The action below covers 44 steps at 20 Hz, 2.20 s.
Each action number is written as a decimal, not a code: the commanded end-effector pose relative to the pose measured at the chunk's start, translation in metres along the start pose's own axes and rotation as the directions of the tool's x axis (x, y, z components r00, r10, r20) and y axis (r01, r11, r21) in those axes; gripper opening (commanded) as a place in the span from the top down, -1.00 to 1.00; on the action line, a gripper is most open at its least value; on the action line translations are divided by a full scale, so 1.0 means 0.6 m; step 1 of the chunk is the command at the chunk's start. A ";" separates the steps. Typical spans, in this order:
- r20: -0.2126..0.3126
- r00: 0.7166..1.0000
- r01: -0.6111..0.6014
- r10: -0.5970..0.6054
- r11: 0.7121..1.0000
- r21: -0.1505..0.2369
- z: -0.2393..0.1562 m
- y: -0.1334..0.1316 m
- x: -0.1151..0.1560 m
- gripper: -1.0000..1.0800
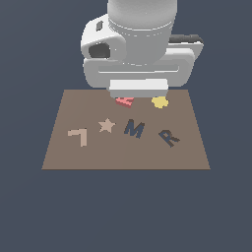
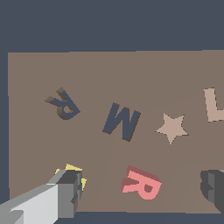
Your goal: Insert a designated object into the corresponding slot on a board.
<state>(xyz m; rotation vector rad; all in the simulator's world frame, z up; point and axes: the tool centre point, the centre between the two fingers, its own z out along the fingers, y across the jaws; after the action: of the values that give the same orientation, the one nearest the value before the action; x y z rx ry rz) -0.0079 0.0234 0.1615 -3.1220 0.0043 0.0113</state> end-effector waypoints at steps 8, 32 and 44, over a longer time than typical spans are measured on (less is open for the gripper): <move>0.000 0.999 0.036 -0.036 0.999 -0.001 0.006 -0.001 -0.004 -0.92; 0.006 0.775 0.632 -0.632 0.775 -0.009 0.105 0.003 -0.087 -0.92; 0.012 0.501 0.866 -0.866 0.501 -0.012 0.161 0.031 -0.125 -0.92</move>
<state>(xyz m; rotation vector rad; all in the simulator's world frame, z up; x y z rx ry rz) -0.0814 0.0090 0.0688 -2.7489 -1.5104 0.0020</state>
